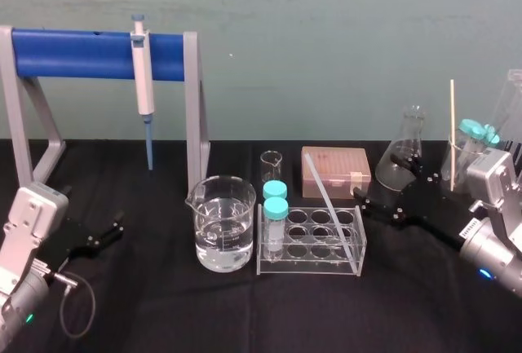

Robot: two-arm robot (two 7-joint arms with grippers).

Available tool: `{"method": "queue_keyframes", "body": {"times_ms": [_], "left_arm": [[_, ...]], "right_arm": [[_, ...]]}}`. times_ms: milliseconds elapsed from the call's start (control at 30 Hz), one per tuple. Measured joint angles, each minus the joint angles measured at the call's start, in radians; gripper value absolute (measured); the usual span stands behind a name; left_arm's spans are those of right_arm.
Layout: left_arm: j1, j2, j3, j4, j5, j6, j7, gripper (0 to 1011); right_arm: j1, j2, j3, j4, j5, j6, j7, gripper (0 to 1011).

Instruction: Pick up the stirring rod with one hand, then place it down.

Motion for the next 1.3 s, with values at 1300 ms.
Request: {"method": "queue_keyframes", "body": {"times_ms": [1300], "left_arm": [[0.000,0.000,0.000,0.000,0.000,0.000,0.000,1000]], "right_arm": [[0.275,-0.238,-0.006,0.457,0.163,0.047,0.471,1003]]}}
